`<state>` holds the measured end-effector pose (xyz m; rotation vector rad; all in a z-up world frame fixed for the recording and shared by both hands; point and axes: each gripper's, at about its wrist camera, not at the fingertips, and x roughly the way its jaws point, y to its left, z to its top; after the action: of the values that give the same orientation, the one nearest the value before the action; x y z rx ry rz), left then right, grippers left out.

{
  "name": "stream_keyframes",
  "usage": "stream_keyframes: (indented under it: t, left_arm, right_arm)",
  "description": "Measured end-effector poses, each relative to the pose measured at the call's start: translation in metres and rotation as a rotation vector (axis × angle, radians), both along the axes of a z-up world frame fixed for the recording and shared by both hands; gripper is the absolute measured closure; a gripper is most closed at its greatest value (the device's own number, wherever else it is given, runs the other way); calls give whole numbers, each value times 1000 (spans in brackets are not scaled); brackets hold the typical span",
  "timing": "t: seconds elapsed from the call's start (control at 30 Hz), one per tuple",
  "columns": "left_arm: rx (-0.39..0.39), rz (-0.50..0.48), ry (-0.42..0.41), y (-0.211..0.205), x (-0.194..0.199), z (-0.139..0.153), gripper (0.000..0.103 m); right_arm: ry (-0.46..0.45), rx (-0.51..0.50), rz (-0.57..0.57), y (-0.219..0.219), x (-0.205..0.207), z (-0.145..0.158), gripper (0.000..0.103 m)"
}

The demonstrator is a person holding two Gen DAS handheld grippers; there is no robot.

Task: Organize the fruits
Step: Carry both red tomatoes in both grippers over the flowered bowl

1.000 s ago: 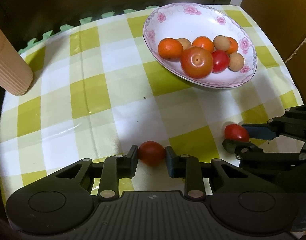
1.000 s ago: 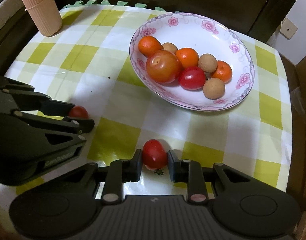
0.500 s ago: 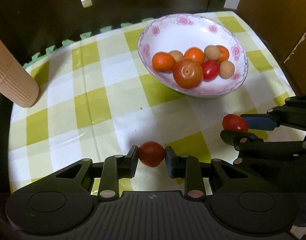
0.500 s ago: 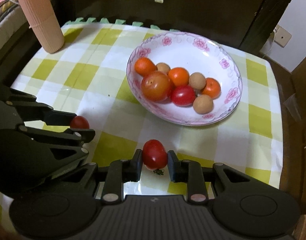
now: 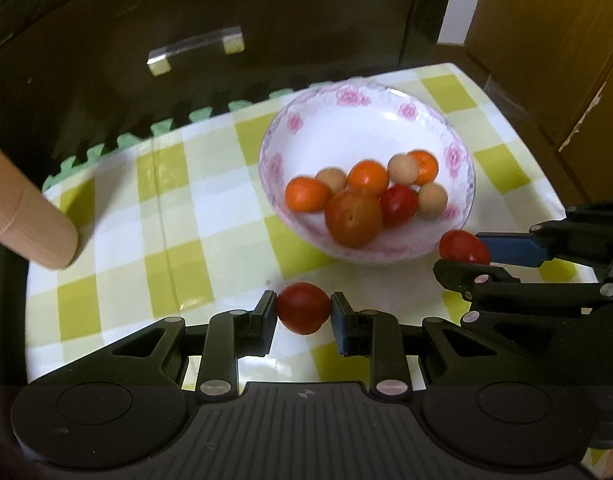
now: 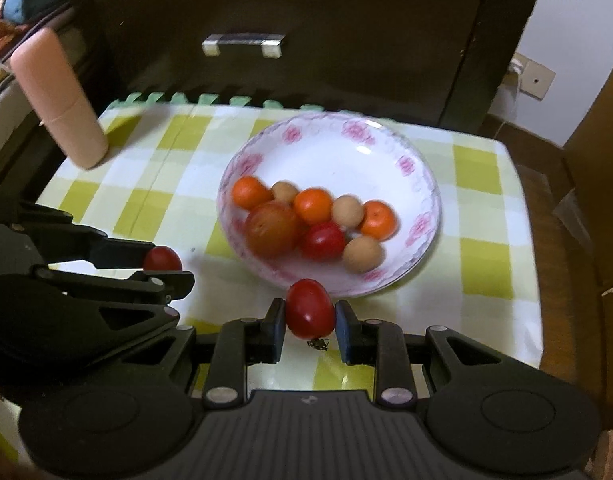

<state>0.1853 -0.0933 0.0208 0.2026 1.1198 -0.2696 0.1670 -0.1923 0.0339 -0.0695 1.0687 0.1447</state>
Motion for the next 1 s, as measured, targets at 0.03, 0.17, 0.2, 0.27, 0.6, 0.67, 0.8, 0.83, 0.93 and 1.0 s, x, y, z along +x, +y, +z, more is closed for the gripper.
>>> stream_keyframes:
  t: [0.03,0.17,0.2,0.27,0.6,0.67,0.8,0.83,0.93,1.0]
  left_arm:
    - [-3,-1,-3,-2,3,1,67]
    - [-10,-9,-16,-11,17,4,66]
    - [-10,-11,-21,-14,21,4,66]
    - [-11,-15,-29,-21,30,4,66]
    - [-18,-20,-36,-34,66,-4,66]
    - [-18,-17,-36,-33,69,-5,66]
    - [-18,-9,-34,-31,73,-9,66]
    - [-20,-8,-34,-30,74,-10,66]
    - [-25,-2,-36,-29,77,-11,65]
    - [-23,-1,-38,-29,80,-12,65]
  right_arm:
    - [-5,3,-8,-3,2,1,77]
    - [-25,13,-42,-16,13,4,77]
    - [-30,16,-52,-19,16,5,77]
    - [-43,21,-71,-26,22,5,77]
    - [-74,23,-131,-47,52,-2,77]
    - [-78,21,-132,-47,56,-3,77]
    - [-82,20,-125,-44,61,-6,77]
    - [-83,21,-124,-43,63,-7,77]
    - [-91,24,-126,-43,65,-8,77]
    - [-95,29,-130,-43,68,-9,77]
